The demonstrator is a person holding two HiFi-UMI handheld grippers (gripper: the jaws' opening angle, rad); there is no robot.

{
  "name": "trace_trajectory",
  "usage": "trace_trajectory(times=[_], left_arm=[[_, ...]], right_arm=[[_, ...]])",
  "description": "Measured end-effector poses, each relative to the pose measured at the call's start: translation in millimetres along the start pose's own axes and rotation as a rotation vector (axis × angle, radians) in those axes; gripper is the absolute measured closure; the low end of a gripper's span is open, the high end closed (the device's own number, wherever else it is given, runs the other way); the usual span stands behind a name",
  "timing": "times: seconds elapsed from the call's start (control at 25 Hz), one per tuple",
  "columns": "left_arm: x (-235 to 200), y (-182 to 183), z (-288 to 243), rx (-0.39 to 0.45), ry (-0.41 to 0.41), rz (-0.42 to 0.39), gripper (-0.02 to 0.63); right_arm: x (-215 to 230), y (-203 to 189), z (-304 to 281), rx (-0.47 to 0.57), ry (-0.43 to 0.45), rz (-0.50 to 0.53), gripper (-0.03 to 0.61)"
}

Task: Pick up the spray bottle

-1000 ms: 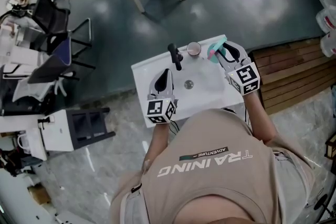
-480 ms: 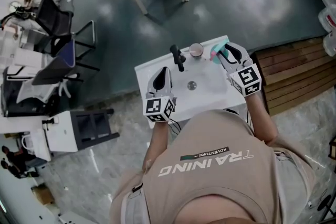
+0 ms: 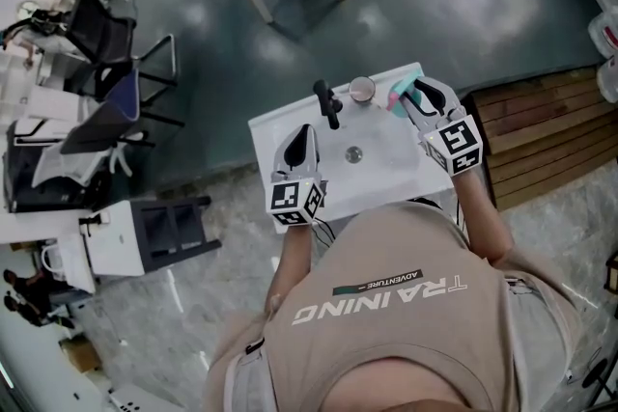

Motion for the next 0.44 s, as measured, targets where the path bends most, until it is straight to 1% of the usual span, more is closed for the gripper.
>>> trace_trajectory(times=[0.2, 0.44], left_arm=[[2, -5, 2, -0.017, 0.003, 0.007, 0.597], [-1, -15, 4, -0.033, 0.034, 0.021, 0.598]], right_arm=[[3, -5, -2, -0.012, 0.006, -0.016, 0.445], [5, -12, -7, -0.018, 0.024, -0.015, 0.445]])
Point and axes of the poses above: the fingertips, and each gripper's own axes: z backward along the fingers, x to its right, y out of its top, the point moved 6 cm from there along z, backward along the fingers, and after that the axes turned 1 degree about y, right-handed, at the moved point
